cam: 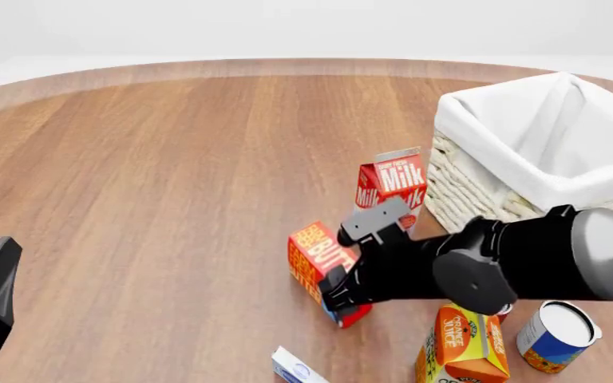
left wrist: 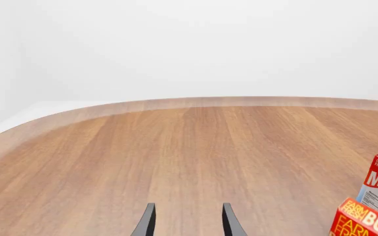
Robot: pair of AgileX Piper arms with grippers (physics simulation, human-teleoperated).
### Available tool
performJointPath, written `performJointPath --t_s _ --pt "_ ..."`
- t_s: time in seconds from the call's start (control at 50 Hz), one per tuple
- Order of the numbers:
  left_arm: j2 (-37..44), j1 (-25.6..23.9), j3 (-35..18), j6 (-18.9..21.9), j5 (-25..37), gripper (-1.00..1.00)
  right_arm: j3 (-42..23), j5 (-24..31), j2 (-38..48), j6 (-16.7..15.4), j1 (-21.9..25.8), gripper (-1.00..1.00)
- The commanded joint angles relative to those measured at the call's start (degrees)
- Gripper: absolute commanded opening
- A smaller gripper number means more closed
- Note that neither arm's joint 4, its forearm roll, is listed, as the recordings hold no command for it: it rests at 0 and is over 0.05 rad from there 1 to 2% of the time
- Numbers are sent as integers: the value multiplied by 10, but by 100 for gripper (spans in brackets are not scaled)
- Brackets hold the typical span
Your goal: Pick up the cream cheese box and the butter, and put them in the basket.
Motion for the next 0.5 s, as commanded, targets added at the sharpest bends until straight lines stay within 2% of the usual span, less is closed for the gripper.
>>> performJointPath --t_s 0.02,0.5 --pt "0 0 0 0 0 100 -26 26 -22 -1 5 -100" --pt "0 0 0 0 0 100 -87 123 -115 -33 9 -100"
